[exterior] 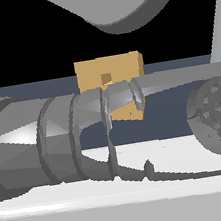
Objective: Insert the peg into the horizontal hole in a box.
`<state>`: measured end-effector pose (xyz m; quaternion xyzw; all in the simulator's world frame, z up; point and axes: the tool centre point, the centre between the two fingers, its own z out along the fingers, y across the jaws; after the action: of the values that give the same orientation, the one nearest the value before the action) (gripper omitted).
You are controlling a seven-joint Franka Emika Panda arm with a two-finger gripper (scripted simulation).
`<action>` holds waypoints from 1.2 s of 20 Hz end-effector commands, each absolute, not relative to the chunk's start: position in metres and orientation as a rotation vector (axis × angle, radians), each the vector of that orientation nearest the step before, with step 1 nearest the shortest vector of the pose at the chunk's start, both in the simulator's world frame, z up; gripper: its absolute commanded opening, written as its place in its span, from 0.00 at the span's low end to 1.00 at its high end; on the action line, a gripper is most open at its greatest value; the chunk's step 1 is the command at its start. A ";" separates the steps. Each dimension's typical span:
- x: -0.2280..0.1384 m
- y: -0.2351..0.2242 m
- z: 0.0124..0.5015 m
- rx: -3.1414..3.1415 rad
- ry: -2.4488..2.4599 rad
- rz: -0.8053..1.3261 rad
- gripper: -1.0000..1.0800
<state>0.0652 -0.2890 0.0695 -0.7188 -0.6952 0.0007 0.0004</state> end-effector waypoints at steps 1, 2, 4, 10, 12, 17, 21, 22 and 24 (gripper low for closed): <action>0.067 -0.294 0.068 -2.258 -2.184 0.001 0.96; 0.068 -0.295 0.068 -2.258 -2.184 0.001 0.96; 0.069 -0.298 0.067 -2.259 -2.183 0.000 0.96; 0.068 -0.299 0.065 -2.260 -2.182 0.001 0.96; 0.069 -0.299 0.061 -2.260 -2.182 0.001 0.96; 0.069 -0.299 0.036 -2.260 -2.182 0.001 0.96; 0.069 -0.300 0.020 -2.260 -2.182 0.000 0.96; 0.069 -0.300 0.018 -2.260 -2.182 0.000 0.96; 0.070 -0.300 0.016 -2.260 -2.182 0.000 0.96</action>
<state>0.0684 -0.3000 0.0171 -0.7193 -0.6947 0.0004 0.0011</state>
